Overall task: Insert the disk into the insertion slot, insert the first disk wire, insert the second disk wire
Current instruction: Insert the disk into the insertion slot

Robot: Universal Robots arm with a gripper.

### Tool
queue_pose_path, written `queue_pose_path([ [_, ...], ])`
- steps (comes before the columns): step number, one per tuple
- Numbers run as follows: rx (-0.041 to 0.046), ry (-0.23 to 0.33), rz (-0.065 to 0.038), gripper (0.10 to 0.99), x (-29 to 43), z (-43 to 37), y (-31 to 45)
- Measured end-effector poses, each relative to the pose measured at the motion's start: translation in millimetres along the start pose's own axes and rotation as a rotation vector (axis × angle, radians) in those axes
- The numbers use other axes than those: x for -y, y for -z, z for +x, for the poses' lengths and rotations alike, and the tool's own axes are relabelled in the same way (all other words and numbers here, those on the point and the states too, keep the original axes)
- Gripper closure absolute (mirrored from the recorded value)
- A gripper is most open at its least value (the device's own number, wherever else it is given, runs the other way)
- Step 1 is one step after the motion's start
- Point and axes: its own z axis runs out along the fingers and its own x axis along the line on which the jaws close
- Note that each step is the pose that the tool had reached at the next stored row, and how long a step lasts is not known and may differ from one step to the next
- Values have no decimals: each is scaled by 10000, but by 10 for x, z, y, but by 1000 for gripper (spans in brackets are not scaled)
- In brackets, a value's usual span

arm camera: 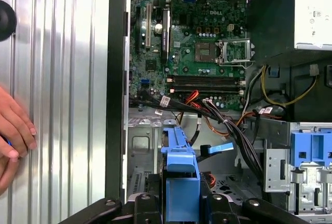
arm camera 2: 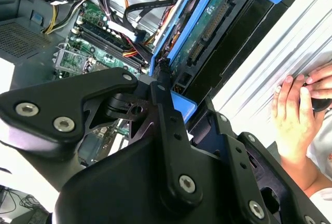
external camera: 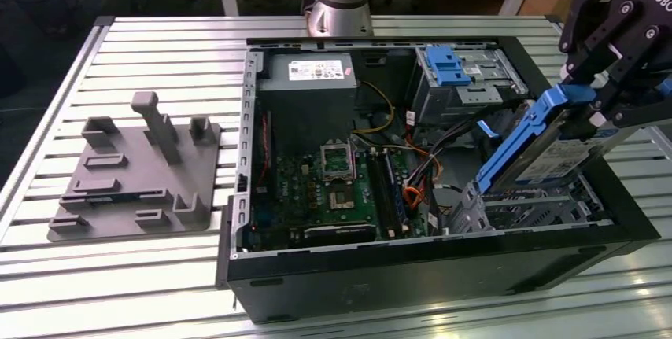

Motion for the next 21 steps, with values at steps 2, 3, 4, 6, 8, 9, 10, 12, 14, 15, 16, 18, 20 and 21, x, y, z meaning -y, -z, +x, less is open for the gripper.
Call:
queue_pose_path([
  [2, -2, -1, -5, 722, 0, 7, -2],
  [3, -1, 0, -7, 722, 0, 10, -4],
  [4, 0, 0, -9, 722, 0, 13, -7],
  [6, -3, -1, -18, 722, 1, 14, -15],
  [8, -1, -2, -33, 722, 3, 15, -26],
  [9, -1, -3, -41, 722, 4, 16, -32],
  [10, -1, -3, -48, 722, 5, 16, -38],
  [12, -2, -4, -60, 722, 6, 17, -51],
  [14, -3, -4, -65, 722, 7, 18, -64],
  [15, -3, -4, -65, 722, 8, 18, -70],
  [16, -1, -4, -66, 722, 8, 19, -78],
  [18, -1, -4, -67, 722, 9, 20, -92],
  [20, -1, -4, -67, 722, 10, 21, -105],
  [21, -3, -4, -67, 722, 11, 21, -113],
])
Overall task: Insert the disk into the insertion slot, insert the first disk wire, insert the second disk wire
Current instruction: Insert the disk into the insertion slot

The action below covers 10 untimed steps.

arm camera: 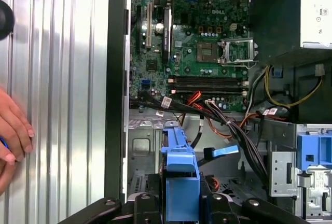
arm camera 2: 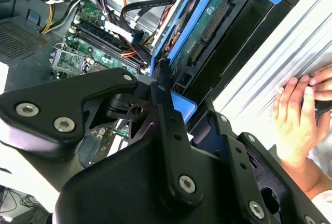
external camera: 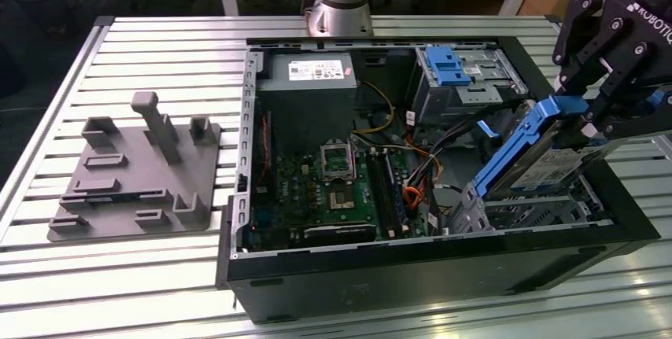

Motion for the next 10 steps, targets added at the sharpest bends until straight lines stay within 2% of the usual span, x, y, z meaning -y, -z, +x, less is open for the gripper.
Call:
queue_pose_path([
  [10, 2, 0, 0, 722, 3, 8, -109],
])
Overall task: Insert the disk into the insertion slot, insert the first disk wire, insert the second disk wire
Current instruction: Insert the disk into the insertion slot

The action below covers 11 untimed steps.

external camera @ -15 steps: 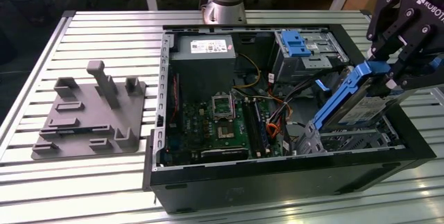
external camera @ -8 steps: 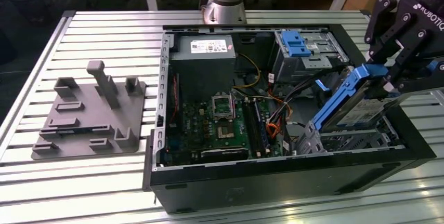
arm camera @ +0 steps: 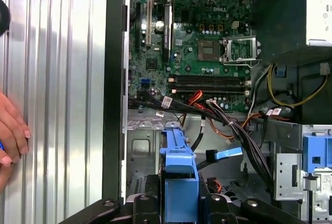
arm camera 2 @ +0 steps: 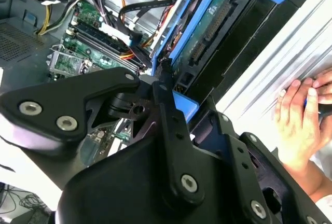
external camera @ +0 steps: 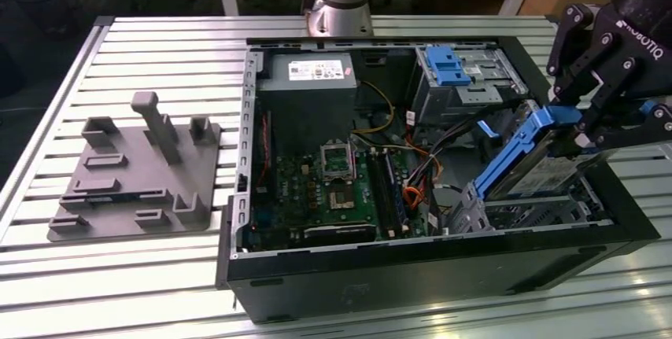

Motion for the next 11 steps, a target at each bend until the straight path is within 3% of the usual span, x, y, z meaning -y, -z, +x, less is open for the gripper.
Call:
queue_pose_path([
  [11, -1, 0, 0, 722, 4, 12, -161],
])
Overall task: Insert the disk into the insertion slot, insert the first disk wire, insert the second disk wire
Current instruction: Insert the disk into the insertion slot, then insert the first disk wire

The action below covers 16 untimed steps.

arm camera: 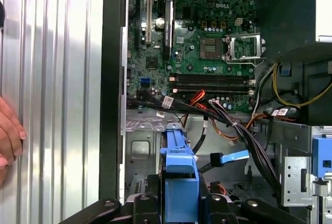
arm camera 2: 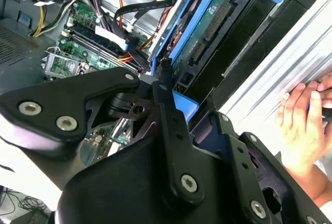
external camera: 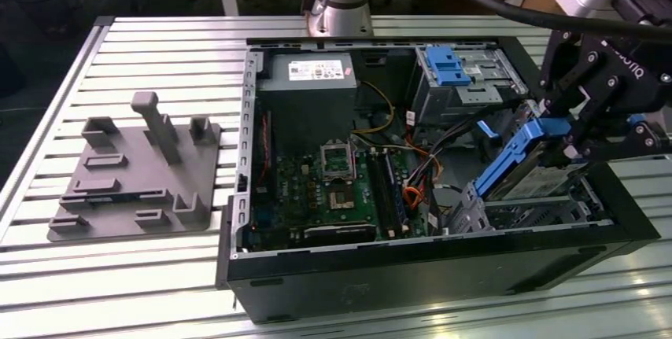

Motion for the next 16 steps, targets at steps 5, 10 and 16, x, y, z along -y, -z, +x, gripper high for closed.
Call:
queue_pose_path([
  [5, -2, 0, 0, 659, 1, 5, -61],
  [10, 0, 0, 0, 529, 1, 5, -63],
  [16, 0, 0, 0, 529, 1, 5, -67],
])
